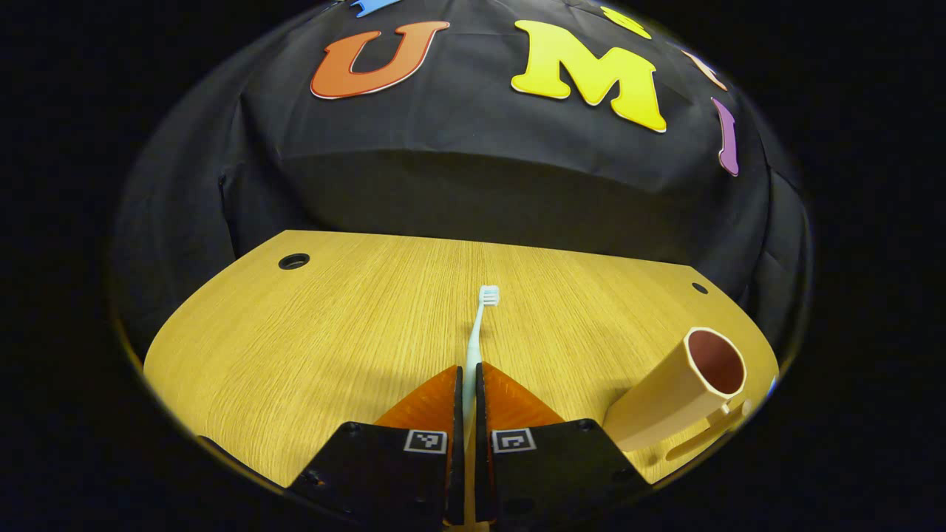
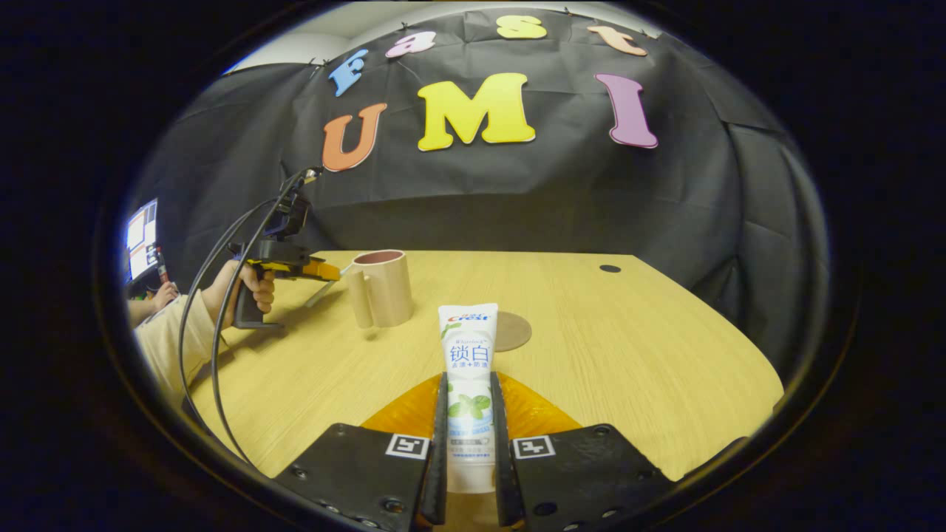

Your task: Put the toothbrush and toothpaste on the desktop into the cup, then pick up the cup and place it on the coaster on the desktop.

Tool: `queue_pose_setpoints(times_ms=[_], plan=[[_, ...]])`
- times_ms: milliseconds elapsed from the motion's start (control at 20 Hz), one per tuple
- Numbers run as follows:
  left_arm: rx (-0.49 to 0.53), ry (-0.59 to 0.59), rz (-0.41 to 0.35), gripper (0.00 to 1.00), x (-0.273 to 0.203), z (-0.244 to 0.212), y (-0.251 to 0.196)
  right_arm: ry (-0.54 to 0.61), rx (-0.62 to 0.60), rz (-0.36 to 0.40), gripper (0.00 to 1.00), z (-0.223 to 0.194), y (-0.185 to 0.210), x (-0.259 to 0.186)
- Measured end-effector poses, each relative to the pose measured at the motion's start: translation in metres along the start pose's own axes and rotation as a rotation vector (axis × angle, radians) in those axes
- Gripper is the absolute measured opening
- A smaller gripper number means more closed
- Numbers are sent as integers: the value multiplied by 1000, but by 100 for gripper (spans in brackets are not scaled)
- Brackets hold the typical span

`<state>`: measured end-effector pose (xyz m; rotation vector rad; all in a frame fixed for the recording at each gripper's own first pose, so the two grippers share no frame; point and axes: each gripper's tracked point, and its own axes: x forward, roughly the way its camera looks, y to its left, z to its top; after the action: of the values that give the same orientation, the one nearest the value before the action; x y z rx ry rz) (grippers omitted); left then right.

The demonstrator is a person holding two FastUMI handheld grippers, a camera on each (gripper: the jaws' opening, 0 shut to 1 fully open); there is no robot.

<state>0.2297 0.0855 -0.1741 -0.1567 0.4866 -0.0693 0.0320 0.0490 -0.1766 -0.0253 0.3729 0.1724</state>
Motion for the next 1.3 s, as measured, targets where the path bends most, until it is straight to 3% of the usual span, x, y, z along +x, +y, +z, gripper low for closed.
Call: queue_pose_setpoints(times_ms=[300, 450, 650, 950, 1300], plan=[[5, -142, -25, 8, -38, 47, -21, -12, -7, 2, 27, 4, 3, -4], [27, -221, -61, 5, -62, 75, -48, -11, 0, 5, 27, 4, 4, -5], [50, -318, -111, 8, -89, 109, -89, -28, -3, 6, 27, 8, 3, -11], [87, -366, -151, 8, -94, 128, -143, -46, 20, -3, 27, 12, -10, -17], [56, -345, -174, 8, -77, 120, -171, -53, 30, -7, 26, 14, -17, -18]])
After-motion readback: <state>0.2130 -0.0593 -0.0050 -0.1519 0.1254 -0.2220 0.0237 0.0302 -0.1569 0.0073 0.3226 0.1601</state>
